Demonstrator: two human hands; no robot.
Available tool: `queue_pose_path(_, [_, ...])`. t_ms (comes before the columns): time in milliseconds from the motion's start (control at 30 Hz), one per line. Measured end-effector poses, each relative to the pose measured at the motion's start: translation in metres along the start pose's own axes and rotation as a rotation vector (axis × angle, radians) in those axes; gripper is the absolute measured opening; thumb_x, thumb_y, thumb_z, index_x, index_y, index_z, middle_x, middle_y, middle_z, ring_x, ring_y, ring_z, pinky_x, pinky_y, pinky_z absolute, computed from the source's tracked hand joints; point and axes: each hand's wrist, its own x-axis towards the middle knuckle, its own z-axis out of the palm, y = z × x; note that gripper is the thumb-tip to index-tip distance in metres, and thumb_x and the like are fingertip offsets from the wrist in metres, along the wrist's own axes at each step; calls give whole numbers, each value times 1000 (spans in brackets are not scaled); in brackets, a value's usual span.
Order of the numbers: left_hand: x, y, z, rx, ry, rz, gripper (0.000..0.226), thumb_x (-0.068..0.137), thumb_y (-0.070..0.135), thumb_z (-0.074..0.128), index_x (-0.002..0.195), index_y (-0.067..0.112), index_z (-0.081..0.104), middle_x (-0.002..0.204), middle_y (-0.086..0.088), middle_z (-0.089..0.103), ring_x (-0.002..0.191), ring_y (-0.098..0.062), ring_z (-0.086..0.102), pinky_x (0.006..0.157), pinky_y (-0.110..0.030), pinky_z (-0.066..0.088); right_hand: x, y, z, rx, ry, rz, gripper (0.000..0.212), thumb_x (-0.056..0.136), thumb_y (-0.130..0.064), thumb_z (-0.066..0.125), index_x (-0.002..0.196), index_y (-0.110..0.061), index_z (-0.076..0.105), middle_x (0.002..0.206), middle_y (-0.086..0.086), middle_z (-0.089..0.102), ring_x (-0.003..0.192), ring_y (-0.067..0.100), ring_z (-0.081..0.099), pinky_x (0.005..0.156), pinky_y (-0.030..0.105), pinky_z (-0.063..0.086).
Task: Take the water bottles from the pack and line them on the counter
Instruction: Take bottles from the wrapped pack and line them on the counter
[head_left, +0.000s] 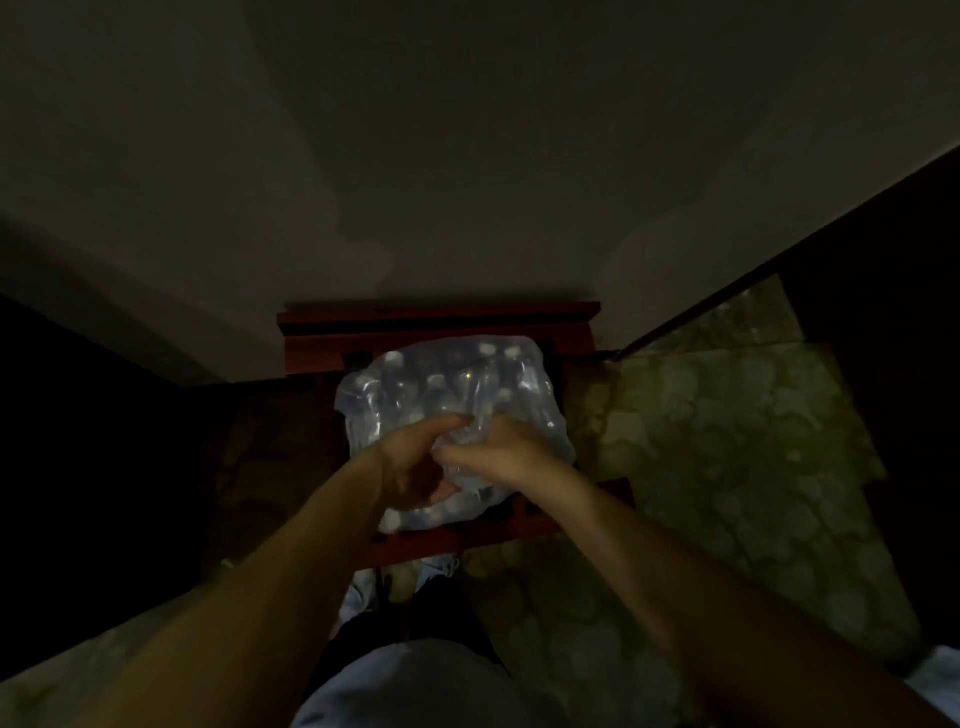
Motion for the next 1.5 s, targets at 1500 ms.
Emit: queue_pose_path(1500, [-21, -34, -94, 67, 209, 258, 48, 89, 29, 61, 130, 5, 57, 132, -25, 59, 123, -45, 55, 104, -60, 44, 154, 37, 127, 620, -32, 230, 16, 86, -19, 70, 99, -12, 66, 94, 10, 72, 74, 21, 71, 58, 28, 56])
